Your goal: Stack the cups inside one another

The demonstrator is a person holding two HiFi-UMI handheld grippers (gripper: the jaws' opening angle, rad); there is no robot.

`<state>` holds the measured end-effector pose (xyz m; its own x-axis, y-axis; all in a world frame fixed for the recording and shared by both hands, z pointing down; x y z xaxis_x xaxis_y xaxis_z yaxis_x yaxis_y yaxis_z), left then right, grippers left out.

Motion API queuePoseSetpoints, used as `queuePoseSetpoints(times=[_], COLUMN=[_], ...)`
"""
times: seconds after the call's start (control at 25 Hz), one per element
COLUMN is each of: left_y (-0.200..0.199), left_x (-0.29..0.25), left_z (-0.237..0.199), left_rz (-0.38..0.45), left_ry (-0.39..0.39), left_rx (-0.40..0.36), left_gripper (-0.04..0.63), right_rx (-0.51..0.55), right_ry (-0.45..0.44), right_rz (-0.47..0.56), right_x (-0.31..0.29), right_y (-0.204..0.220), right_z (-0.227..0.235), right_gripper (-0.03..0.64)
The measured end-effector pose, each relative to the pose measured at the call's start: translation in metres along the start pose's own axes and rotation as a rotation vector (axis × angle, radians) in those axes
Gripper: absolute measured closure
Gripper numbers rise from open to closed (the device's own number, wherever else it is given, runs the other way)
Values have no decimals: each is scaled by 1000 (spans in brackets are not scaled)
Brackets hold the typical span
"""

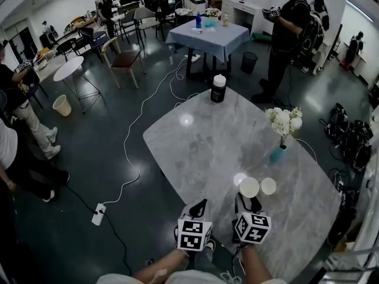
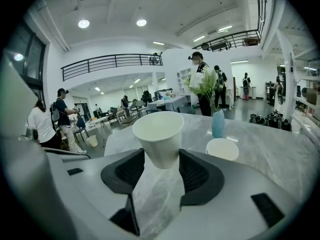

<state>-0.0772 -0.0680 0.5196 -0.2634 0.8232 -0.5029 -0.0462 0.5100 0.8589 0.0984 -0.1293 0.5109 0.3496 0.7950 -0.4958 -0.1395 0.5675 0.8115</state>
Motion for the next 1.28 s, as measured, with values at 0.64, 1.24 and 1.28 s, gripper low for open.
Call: queuePoseSetpoints(times=[0.64, 1.24, 1.28], left_y=[-29, -36, -36], left_x=[-32, -70, -72], left_z=[44, 64, 65], left_rz=[27, -12, -18], left_ry=[112, 169, 169], left_rx=[-89, -137, -137], left_gripper=[598, 598, 598], right_rx=[-55, -100, -101], right_ry=[113, 184, 185], right_rz=[89, 81, 77], right_x=[25, 12, 11], right_y=[-30, -34, -34], right_z=[55, 98, 99], right_gripper=[419, 417, 417])
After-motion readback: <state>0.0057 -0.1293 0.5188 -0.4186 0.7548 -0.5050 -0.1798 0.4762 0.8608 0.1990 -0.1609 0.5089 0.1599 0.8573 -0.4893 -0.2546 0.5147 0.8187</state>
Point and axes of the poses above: the fingertips, and each gripper's own axes: x backward along the fingers, z to its right, y out of its underside, the point moved 7 cm from there along x, backward along the fingers, and after that the axes turned 11 degrees about -x, right-handed, at the moved point
